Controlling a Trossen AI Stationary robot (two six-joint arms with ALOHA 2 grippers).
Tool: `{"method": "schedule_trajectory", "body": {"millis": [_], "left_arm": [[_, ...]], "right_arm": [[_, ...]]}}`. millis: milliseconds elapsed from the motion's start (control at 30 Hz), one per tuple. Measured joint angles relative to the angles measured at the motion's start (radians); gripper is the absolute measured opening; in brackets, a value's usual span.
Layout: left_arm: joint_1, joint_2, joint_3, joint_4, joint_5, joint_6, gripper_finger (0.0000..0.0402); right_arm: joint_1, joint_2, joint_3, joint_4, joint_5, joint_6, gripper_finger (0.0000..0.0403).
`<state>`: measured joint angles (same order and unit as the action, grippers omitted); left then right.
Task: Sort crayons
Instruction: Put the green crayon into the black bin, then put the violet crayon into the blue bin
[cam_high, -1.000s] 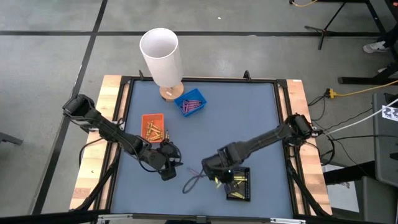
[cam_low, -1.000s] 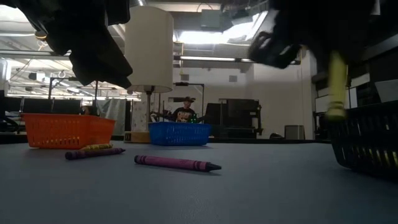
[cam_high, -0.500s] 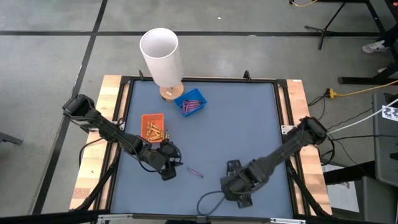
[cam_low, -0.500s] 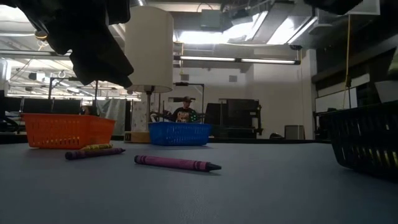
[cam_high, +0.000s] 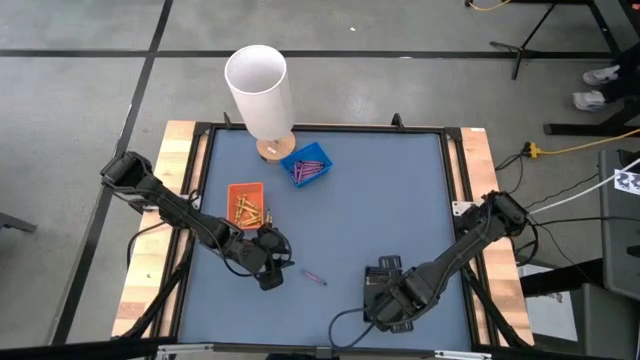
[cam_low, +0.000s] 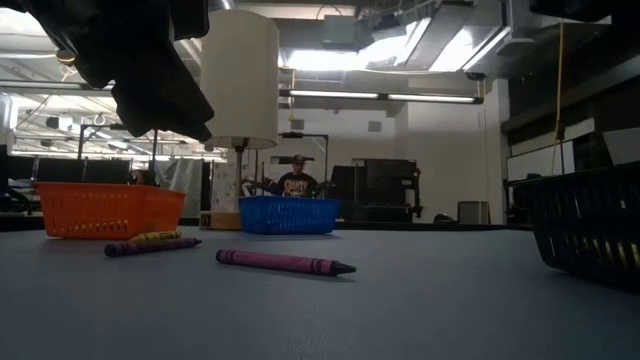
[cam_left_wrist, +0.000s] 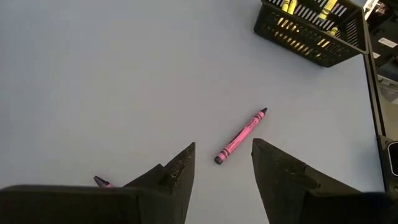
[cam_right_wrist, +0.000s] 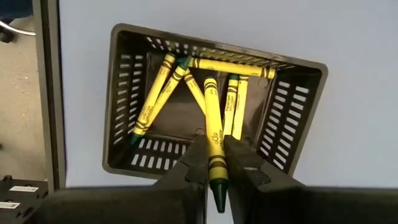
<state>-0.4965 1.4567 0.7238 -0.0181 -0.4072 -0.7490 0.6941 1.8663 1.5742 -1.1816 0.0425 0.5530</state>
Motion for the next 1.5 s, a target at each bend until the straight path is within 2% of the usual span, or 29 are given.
{"method": "schedule_trajectory", "body": {"millis": [100, 367, 500, 700, 1233, 1500], "left_arm": [[0.0, 0.0, 0.0, 0.0, 0.0, 0.0, 0.0144], [0.0, 0.0, 0.0, -0.013, 0.0, -0.013, 0.0144], [0.0, 0.003, 0.0, -0.051, 0.0, -0.066, 0.0144], [-0.012, 0.028, 0.0, -0.134, -0.031, -0.154, 0.0144], [-0.067, 0.157, 0.0, -0.17, -0.101, -0.317, 0.0144], [-0.074, 0.235, 0.0, -0.166, -0.131, -0.35, 0.0143]], "right_arm": [[-0.001, 0.0, 0.0, 0.001, 0.002, 0.0, 0.0046], [-0.001, 0.001, 0.0, 0.002, 0.018, 0.0, 0.0124], [-0.001, 0.001, 0.0, 0.002, 0.018, 0.0, 0.0142], [-0.001, 0.001, 0.0, 0.006, 0.018, -0.001, 0.0144], [-0.001, 0.001, 0.0, 0.091, 0.018, -0.001, 0.0143], [-0.001, 0.001, 0.0, 0.092, 0.019, -0.001, 0.0143]]}}
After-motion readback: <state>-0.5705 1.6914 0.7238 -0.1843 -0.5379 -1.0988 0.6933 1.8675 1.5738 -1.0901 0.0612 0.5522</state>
